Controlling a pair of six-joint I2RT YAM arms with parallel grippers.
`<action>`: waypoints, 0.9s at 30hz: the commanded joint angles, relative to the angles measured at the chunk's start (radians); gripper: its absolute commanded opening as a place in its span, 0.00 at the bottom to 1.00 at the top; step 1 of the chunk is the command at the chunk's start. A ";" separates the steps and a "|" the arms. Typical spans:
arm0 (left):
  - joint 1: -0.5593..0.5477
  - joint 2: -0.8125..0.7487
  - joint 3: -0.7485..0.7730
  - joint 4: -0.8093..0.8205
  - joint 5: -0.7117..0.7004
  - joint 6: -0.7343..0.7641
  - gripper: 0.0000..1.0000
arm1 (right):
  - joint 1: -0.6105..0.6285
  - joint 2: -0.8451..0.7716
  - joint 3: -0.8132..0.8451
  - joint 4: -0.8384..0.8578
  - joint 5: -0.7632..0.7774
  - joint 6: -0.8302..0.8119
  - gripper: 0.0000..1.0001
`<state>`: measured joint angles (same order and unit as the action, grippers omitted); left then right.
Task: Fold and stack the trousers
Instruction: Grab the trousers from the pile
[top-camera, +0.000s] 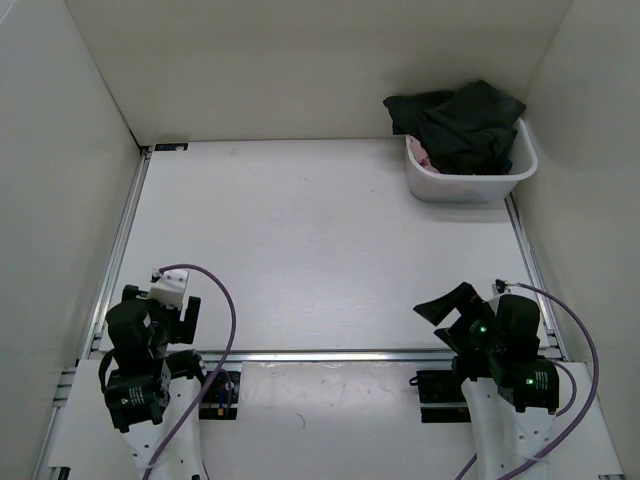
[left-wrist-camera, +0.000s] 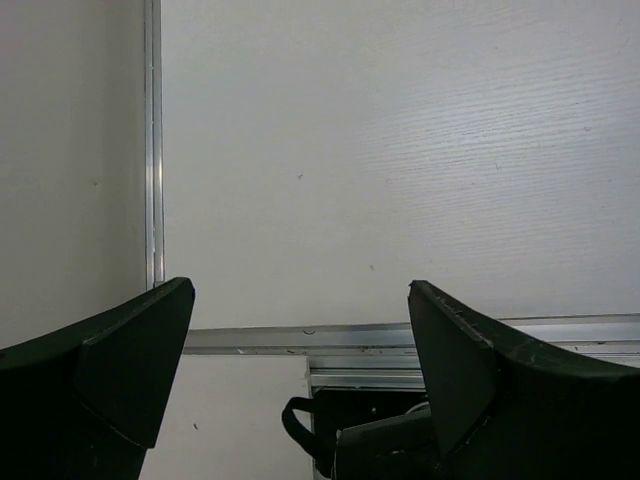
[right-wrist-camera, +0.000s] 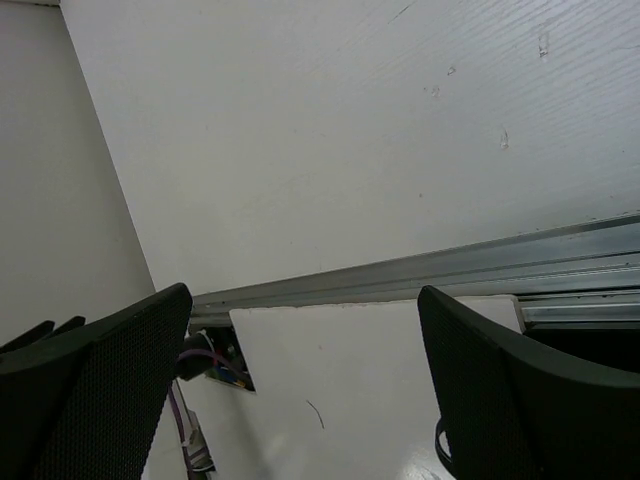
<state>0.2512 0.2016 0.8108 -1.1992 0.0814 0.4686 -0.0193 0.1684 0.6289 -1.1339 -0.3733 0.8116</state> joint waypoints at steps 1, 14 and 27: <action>-0.004 0.002 0.013 0.009 -0.014 -0.016 1.00 | -0.002 0.031 0.004 -0.182 0.174 -0.169 0.99; -0.004 0.562 0.371 0.050 0.002 0.120 1.00 | -0.002 0.810 0.872 0.262 0.479 -0.390 0.99; -0.004 1.173 0.860 0.104 0.061 0.051 1.00 | -0.094 2.040 1.790 0.555 0.396 -0.310 0.99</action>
<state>0.2508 1.3594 1.6459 -1.1107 0.0975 0.5556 -0.0814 2.1159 2.3943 -0.6815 0.0563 0.4408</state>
